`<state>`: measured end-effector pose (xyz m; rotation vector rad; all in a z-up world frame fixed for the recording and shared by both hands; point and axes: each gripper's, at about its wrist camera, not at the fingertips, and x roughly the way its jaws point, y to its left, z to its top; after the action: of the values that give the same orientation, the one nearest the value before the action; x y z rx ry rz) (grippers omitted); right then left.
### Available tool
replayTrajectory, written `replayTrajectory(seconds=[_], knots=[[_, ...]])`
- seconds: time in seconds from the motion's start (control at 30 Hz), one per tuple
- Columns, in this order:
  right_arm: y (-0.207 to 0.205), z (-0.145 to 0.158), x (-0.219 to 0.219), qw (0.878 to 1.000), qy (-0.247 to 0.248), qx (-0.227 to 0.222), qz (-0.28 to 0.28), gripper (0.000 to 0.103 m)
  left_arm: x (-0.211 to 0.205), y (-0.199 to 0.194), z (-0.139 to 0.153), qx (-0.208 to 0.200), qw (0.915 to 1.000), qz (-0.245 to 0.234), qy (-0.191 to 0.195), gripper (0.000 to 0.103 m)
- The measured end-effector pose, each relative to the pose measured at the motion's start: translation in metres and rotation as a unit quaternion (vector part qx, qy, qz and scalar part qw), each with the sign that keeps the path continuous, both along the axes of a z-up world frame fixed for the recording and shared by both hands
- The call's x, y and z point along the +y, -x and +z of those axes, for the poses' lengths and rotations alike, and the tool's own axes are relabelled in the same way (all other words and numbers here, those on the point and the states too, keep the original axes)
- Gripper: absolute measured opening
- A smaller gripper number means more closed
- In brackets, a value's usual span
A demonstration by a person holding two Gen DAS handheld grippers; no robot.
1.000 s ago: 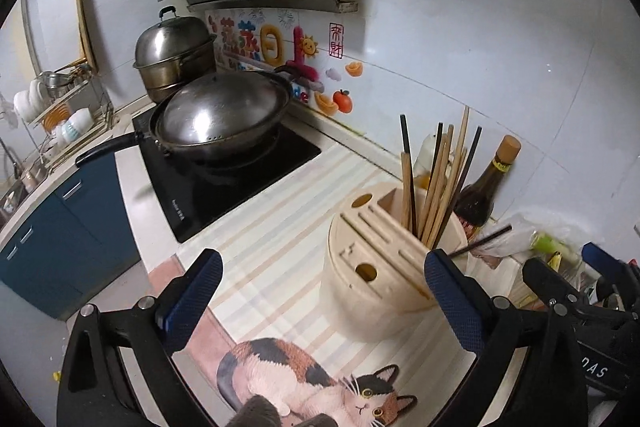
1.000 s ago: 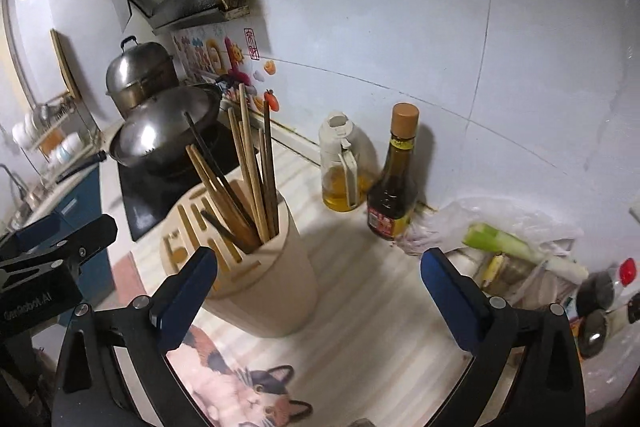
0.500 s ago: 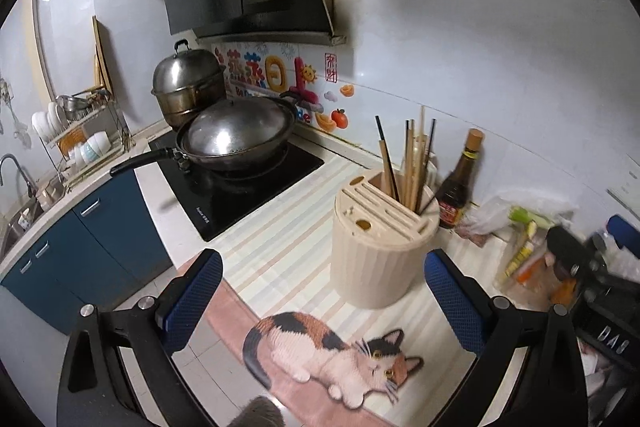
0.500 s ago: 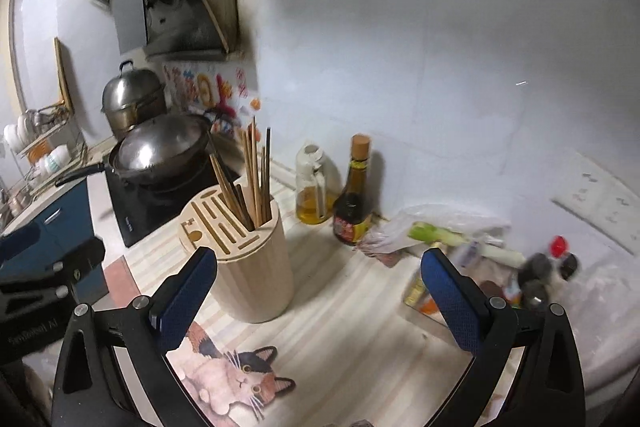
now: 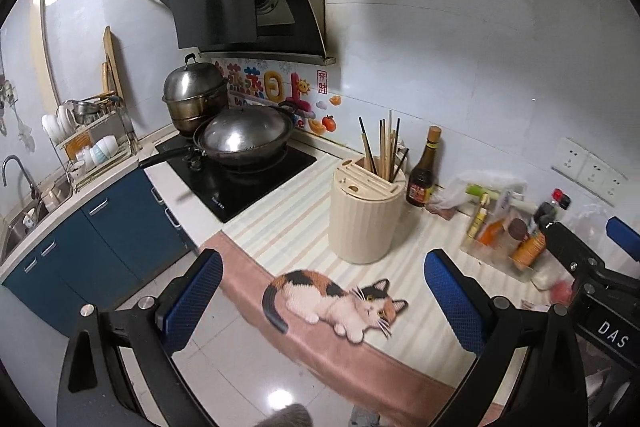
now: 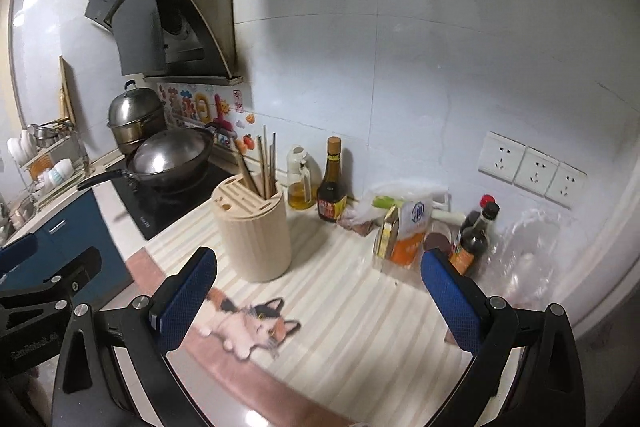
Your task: Organize utensils
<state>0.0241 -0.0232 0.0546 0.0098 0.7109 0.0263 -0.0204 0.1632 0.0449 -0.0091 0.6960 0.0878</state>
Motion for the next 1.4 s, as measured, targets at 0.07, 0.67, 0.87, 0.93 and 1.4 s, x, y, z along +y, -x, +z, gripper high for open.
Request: replayTrajectory(seconds=[0.07, 0.67, 0.87, 0.93, 1.4], knots=[[0.012, 0.009, -0.001, 1.0, -0.001, -0.001, 0.001, 0.103, -0.001, 0.013, 0.009, 0.002, 1.0, 0.003, -0.001, 0.103], [0.015, 0.04, -0.014, 1.0, 0.008, -0.008, 0.019, 0.103, -0.01, 0.026, 0.026, 0.003, 0.9991, 0.041, 0.006, 0.103], [0.005, 0.034, -0.016, 1.0, 0.01, -0.004, 0.023, 0.103, -0.011, 0.016, 0.022, 0.009, 0.9987, 0.05, 0.004, 0.103], [0.003, 0.033, -0.017, 1.0, 0.012, -0.001, 0.022, 0.103, -0.012, 0.014, 0.021, 0.011, 0.9987, 0.05, 0.003, 0.103], [-0.002, 0.025, -0.018, 1.0, 0.015, 0.006, 0.022, 0.103, -0.015, 0.009, 0.015, 0.018, 0.9987, 0.047, -0.004, 0.103]])
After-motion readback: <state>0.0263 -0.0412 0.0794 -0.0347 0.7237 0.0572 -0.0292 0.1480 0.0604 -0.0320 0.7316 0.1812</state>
